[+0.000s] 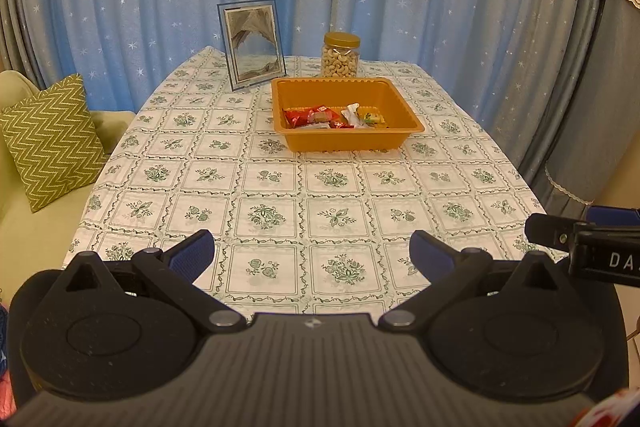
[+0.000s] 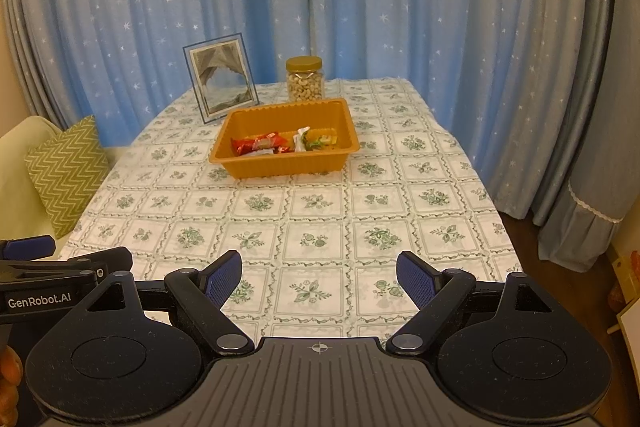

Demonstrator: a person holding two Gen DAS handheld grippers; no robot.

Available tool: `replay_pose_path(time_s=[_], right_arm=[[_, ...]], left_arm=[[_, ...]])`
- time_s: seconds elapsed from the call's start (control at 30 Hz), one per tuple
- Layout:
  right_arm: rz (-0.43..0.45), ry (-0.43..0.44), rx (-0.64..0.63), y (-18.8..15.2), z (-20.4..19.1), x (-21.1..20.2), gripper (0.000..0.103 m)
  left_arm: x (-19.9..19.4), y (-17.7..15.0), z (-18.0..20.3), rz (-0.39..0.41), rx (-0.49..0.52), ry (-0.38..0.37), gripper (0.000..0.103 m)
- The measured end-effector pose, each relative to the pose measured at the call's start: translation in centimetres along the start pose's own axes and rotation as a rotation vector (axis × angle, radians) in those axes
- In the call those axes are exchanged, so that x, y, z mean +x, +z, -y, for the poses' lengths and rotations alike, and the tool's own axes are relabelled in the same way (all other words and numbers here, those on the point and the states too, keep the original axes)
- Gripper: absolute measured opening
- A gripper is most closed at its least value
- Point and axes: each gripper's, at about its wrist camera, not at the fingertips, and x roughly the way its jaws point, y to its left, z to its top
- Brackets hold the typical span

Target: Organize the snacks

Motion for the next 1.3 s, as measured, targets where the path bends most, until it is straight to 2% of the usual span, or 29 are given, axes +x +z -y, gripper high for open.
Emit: replay_pose_path(time_s=[1.3], right_arm=[[-0.004,-0.002,0.006,0.0,0.18,0.47,0.084]], left_arm=[[0.31,-0.16,0.11,-0.005,0.0,-0.009,0.103]])
